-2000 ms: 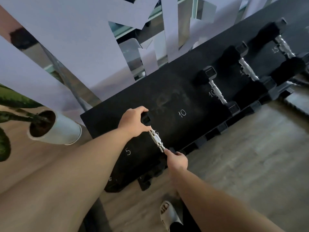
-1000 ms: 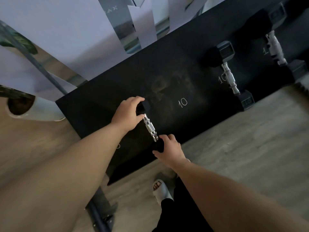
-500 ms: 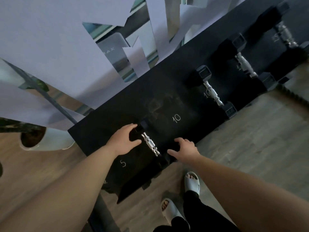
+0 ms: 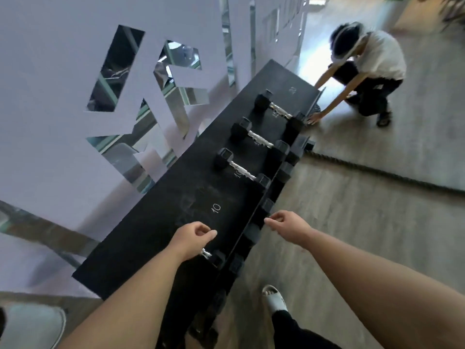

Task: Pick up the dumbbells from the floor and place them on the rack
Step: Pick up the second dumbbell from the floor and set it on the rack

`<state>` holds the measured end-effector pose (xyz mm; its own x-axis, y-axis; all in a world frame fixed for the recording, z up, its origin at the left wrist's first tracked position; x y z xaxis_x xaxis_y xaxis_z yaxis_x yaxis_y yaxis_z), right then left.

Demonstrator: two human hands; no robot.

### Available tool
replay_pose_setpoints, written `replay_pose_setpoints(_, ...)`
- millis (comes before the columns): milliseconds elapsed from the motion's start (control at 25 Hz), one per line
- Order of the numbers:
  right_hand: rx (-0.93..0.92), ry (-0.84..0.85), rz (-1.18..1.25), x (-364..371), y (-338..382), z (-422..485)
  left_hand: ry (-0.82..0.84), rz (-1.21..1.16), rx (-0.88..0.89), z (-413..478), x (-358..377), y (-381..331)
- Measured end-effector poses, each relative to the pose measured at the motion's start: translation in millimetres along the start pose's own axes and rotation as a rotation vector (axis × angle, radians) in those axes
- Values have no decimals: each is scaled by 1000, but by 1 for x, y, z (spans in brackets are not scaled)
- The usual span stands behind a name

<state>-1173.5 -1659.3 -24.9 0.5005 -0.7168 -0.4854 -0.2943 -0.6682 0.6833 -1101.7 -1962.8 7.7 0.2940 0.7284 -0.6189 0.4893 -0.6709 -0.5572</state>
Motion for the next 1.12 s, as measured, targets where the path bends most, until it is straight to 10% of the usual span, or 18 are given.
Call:
replay_pose_setpoints(320,222,-355,257,-107,-171,-207,146,32,278,-54,109,-132)
replay_pose_setpoints(1120,763,-996,797,-280,-723,-744,769,394,772,-389,755,-519)
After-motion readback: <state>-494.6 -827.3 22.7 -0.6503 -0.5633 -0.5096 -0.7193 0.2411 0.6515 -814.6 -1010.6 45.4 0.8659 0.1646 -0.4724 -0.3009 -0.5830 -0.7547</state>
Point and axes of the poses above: each hand's wrist, its own z-axis towards the middle knuckle, its own x-axis out of the palm, y = z × x, the point moved 5 cm from there along z, towards the middle knuckle, and after that the axes turned 2 degrees about y, right-handed, at the moved point
